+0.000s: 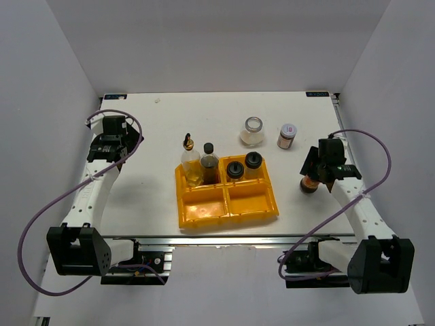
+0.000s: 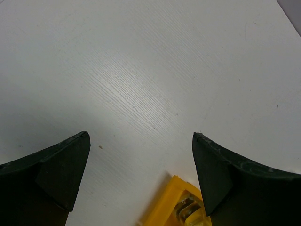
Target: Organize the condiment bottles
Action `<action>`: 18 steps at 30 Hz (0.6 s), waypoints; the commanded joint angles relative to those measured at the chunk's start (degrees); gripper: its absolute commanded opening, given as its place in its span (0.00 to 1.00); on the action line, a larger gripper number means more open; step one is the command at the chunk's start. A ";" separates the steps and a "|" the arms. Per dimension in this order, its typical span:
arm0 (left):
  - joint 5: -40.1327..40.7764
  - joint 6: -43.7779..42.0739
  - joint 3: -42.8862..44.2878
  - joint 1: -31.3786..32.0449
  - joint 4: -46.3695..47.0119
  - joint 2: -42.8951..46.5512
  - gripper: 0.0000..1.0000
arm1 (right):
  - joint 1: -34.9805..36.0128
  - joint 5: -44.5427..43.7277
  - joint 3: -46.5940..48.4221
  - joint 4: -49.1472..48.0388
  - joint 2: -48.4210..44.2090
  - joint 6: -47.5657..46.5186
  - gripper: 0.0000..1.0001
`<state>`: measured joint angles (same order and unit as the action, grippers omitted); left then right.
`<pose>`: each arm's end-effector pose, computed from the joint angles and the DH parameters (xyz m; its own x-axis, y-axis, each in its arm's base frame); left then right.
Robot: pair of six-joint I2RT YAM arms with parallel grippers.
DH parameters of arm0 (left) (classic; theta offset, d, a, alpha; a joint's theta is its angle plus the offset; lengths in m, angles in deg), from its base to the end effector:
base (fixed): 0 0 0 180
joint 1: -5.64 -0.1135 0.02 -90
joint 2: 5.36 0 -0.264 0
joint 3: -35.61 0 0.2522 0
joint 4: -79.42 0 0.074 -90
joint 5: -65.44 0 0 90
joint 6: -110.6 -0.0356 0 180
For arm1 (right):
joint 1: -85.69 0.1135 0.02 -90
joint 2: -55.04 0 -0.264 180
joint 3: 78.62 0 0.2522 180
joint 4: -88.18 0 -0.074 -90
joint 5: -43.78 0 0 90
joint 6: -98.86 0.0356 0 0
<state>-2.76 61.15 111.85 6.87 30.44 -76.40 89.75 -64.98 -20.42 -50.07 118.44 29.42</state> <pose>0.2629 0.0076 0.3120 -0.3643 -0.5959 -0.7156 -0.6382 0.7194 -0.2741 0.2267 0.0046 0.2480 -0.6291 0.2887 -0.7217 0.3983 0.9171 0.0197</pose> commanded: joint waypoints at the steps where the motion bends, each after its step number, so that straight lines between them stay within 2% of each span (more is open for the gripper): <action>1: -0.88 0.58 -1.83 -0.27 2.17 2.14 0.98 | 2.18 6.00 7.57 -3.03 -5.21 -2.44 0.01; 6: -1.41 0.75 -3.50 -0.36 2.61 3.02 0.98 | 8.23 20.32 13.73 -4.17 -11.18 -6.75 0.00; 10: -2.20 0.67 -4.29 -0.36 3.40 3.55 0.98 | 18.85 27.44 18.73 -3.47 -11.63 -8.78 0.00; 13: -2.20 0.58 -4.47 -0.36 3.49 3.63 0.98 | 27.65 29.48 20.41 -4.16 -9.35 -10.09 0.00; 18: -2.55 0.67 -4.82 -0.36 3.93 3.81 0.98 | 45.12 25.98 24.36 -6.28 -0.58 -12.03 0.00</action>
<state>-4.46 61.59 107.80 6.85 32.99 -74.76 126.64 -39.93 -0.83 -49.74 113.50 19.63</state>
